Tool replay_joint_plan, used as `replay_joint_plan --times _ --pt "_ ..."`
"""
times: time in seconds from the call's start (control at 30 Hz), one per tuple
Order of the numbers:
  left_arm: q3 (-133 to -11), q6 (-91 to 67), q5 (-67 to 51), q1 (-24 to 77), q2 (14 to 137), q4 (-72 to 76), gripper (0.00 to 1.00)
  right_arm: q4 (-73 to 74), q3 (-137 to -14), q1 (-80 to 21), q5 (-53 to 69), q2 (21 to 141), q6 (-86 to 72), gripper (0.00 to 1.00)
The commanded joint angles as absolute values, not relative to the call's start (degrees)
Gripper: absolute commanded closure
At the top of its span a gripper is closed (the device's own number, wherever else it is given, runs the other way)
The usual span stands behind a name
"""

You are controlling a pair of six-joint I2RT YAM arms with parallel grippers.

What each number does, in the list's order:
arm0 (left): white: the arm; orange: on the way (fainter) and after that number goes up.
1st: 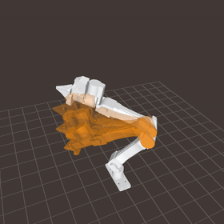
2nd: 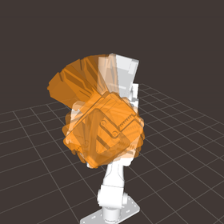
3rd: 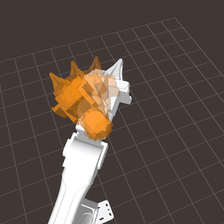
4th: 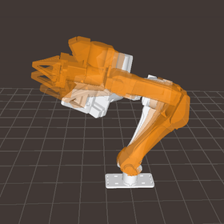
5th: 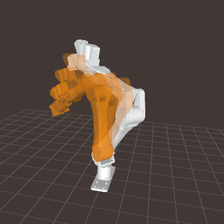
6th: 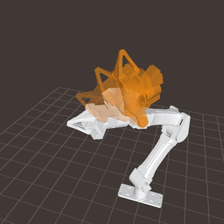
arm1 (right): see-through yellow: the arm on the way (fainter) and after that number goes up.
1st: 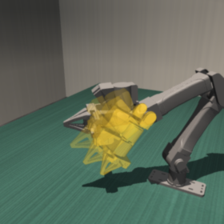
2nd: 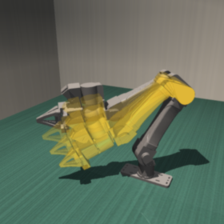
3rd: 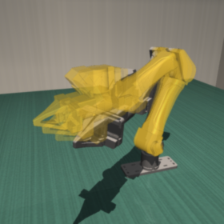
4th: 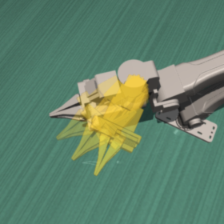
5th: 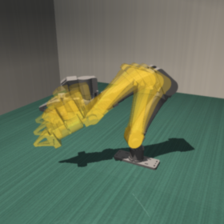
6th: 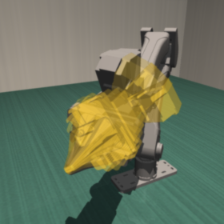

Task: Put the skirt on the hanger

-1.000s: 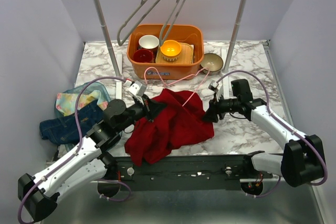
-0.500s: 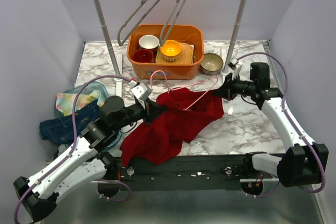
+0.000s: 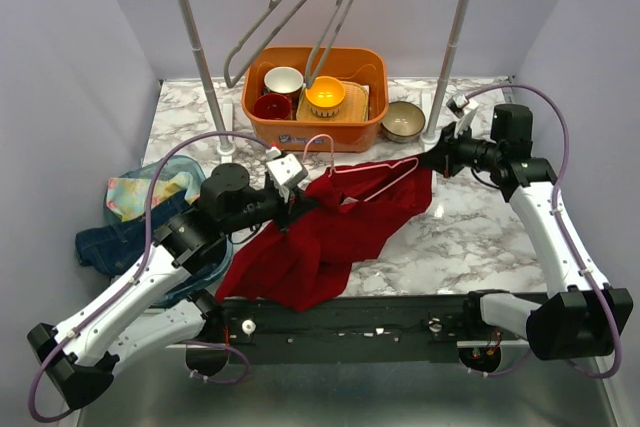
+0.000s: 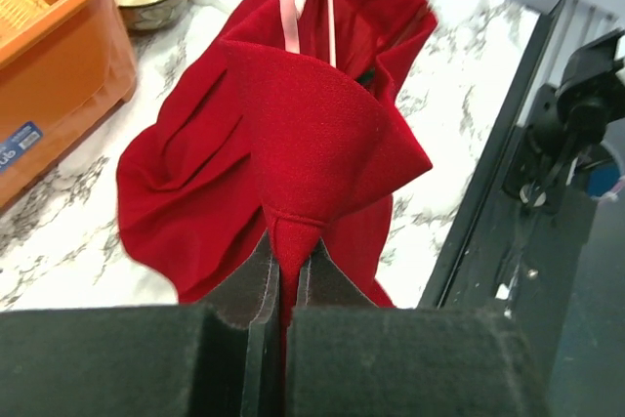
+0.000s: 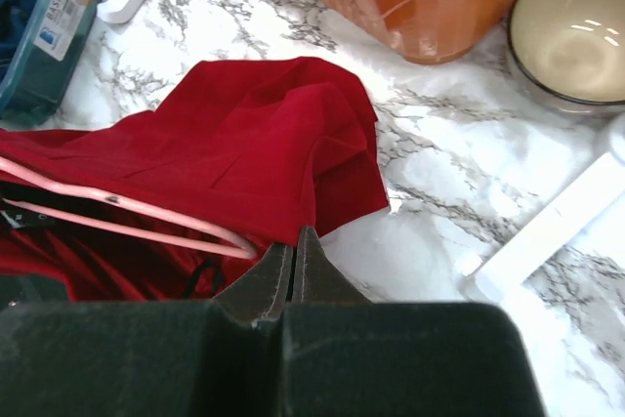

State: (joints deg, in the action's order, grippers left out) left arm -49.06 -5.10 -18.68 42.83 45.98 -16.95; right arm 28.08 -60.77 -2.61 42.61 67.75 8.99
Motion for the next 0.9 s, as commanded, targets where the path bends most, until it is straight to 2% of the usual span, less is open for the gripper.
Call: replay_joint_plan --times 0.0,0.37,0.57,0.77,0.87 --pt "-53.61 2.0 -15.56 42.71 47.98 -25.21 1.0 27.86 -65.03 -0.97 33.4 65.75 11.77 0.99" --pt "-63.54 7.91 -8.0 44.29 58.61 -35.23 1.0 30.23 -71.8 -0.97 31.2 63.2 15.37 0.99" --pt "-68.73 8.44 -1.94 50.18 67.04 -40.07 1.0 36.46 -77.69 -0.97 40.33 61.09 19.86 0.99" --pt "-68.04 4.66 7.55 52.29 67.95 -35.87 1.0 42.0 -82.25 -0.97 42.54 53.89 23.63 0.99" --pt "-66.45 2.91 7.13 52.38 65.32 -31.13 1.0 47.97 -82.18 -0.97 44.11 49.76 29.16 0.99"
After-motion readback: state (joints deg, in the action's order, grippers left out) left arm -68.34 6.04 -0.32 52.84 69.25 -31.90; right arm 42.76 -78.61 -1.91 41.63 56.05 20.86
